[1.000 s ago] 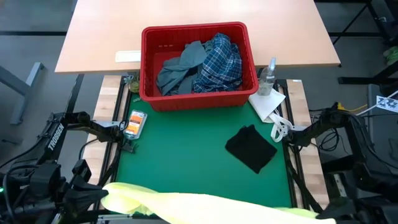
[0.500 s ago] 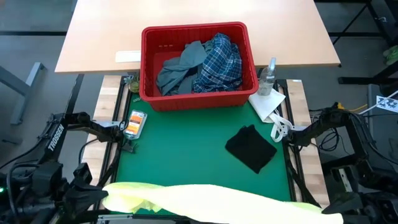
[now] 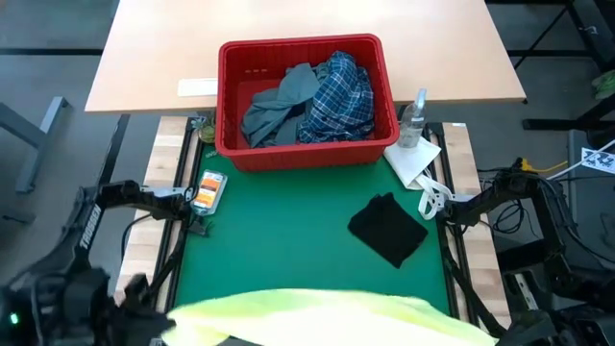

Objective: Fold Laundry from Bin
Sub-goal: Fold the yellow shirt

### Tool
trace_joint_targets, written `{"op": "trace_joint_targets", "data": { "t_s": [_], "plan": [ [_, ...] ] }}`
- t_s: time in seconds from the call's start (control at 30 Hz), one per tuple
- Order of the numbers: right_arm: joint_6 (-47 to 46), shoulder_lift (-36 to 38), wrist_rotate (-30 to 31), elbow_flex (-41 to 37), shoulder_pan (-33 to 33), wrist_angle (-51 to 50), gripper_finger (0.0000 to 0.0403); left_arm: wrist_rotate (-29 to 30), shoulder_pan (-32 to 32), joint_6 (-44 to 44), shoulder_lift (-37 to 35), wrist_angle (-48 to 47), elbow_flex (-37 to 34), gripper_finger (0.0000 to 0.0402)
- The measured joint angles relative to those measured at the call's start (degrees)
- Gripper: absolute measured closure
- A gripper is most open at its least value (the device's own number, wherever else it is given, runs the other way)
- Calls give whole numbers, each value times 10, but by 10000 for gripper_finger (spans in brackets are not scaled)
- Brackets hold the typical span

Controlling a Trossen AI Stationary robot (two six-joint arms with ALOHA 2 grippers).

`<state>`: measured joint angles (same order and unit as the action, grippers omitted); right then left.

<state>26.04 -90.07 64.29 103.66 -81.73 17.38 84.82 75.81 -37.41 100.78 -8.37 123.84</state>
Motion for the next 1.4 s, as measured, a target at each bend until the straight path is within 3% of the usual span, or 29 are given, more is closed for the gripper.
{"op": "trace_joint_targets", "data": {
  "t_s": [0.33,0.57,0.77,0.93,1.03,1.17,1.3,1.33,1.4],
  "plan": [
    [42,-1,11,0,0,-2,397,27,4,5,1,-26,0,401],
    [45,0,127,0,0,-80,397,52,-5,-47,9,-128,-1,401],
    [-6,0,257,0,0,-202,397,50,-13,-197,26,-278,-4,401],
    [-148,17,261,-1,-3,-362,397,49,-22,-379,29,-423,-26,401],
    [-307,38,257,0,-3,-527,397,29,-24,-492,29,-514,-48,401],
    [-596,66,214,-3,7,-821,398,-42,-40,-674,28,-661,-76,401],
    [-873,73,151,-6,49,-1084,397,-213,-76,-859,28,-820,-106,401],
    [-890,77,130,-17,63,-1073,397,-267,-88,-878,24,-818,-123,401],
    [-815,101,114,-48,96,-1021,398,-358,-114,-866,14,-816,-163,401]
  ]
}}
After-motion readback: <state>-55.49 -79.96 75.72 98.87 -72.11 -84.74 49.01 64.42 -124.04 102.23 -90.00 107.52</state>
